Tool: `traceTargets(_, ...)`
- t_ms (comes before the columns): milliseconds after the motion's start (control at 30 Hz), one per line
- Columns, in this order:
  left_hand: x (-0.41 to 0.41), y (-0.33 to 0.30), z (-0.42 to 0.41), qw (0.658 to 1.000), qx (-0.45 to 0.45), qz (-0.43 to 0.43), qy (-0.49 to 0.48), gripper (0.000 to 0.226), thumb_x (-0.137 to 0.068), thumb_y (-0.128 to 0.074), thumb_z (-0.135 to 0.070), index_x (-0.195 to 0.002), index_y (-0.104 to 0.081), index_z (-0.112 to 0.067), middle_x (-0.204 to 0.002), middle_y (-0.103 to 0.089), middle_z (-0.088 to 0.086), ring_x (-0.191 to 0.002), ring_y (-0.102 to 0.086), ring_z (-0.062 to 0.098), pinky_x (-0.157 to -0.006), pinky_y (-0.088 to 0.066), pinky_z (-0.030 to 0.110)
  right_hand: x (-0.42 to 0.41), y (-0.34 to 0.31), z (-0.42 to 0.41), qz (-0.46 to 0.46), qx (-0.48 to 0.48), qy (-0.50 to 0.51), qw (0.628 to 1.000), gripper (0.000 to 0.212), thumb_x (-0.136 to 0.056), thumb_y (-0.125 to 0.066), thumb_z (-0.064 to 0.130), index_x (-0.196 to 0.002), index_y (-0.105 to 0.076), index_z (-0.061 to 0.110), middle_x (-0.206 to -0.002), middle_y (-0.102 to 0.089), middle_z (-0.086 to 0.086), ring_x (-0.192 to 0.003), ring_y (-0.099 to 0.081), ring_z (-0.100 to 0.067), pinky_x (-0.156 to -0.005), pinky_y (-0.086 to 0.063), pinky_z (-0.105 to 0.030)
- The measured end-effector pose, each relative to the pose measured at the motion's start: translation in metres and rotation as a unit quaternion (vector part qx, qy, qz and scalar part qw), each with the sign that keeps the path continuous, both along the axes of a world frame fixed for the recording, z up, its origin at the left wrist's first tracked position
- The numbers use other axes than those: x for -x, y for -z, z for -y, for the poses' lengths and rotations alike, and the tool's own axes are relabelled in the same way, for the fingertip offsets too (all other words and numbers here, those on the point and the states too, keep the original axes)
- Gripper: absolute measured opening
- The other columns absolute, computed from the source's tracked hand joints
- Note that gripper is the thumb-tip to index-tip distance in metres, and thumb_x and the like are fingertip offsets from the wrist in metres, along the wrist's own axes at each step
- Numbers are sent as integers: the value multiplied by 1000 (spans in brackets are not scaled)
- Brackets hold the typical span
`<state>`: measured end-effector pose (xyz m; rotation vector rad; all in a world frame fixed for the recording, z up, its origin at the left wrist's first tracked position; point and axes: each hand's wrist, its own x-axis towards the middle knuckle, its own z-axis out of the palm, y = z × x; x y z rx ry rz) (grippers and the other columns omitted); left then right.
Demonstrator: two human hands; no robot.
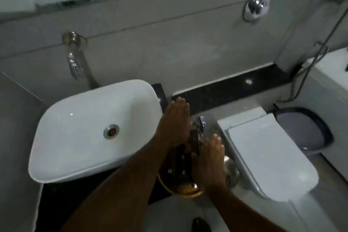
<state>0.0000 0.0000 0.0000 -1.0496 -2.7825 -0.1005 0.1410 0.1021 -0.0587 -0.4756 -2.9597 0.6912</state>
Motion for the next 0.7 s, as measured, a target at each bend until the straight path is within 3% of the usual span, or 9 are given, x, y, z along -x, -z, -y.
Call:
traceTargets(100,-4,20,-17,996,70,19,46,53,-93,-42,-22,-140,-37,3,-147,-41,26,-140,-32,38,-119,-14,48,-11,16,-1,42,-20,20,999,68,-92,-49,45,-144,-33,4,-159,-6,-25,-147,4,-37,-118,7,-46)
traceTargets(233,-1,31,-29,989,80,95,83,38,-85,-54,-16,-121,-54,-5,-120,-64,17,-111,-58,33,-104,-41,46,-14,28,0,74,-37,24,996,88,-85,-53,59,-148,-31,2,-160,4,-23,-146,10,-37,-118,6,-47)
traceTargets(300,1,33,-34,983,63,167,36,33,-86,-51,-12,-118,-56,-8,-118,-65,17,-108,-60,34,-94,-48,47,-12,31,0,75,-46,26,996,83,-82,-56,60,-139,-47,2,-159,1,-24,-146,9,-38,-116,7,-48)
traceTargets(400,3,38,-37,962,60,266,-11,32,-89,-51,-11,-120,-56,-9,-123,-62,16,-114,-58,32,-94,-48,45,-9,28,1,52,-26,42,997,68,-76,-67,53,-122,-62,4,-158,-11,-20,-145,-1,-38,-117,-3,-51)
traceTargets(467,11,26,-40,966,24,258,-22,25,-88,-52,-11,-112,-59,-10,-116,-63,13,-108,-60,29,-90,-48,40,-3,18,-1,23,-28,71,997,68,-69,-75,50,-118,-60,6,-153,-20,-17,-142,-10,-37,-114,-14,-54)
traceTargets(567,35,-30,-38,974,3,225,-23,20,-83,-52,-5,-98,-63,-9,-103,-64,14,-95,-61,31,-81,-52,40,18,-17,-5,10,-24,65,998,47,-77,-64,52,-98,-69,10,-152,-29,-22,-143,-18,-39,-117,-9,-52)
traceTargets(633,61,-85,-33,982,2,185,-18,22,-78,-51,-2,-93,-66,-9,-100,-67,17,-93,-62,34,-80,-51,38,43,-51,-5,-51,-21,67,996,39,-77,-69,45,-93,-68,9,-132,-52,-23,-126,-46,-42,-111,-31,-55)
traceTargets(700,85,-166,-17,990,-20,139,-32,24,-72,-53,0,-86,-69,-11,-97,-71,15,-91,-64,33,-80,-52,35,75,-112,4,-129,3,57,990,34,-74,-70,40,-89,-65,9,-100,-63,-14,-95,-61,-33,-85,-52,-50)
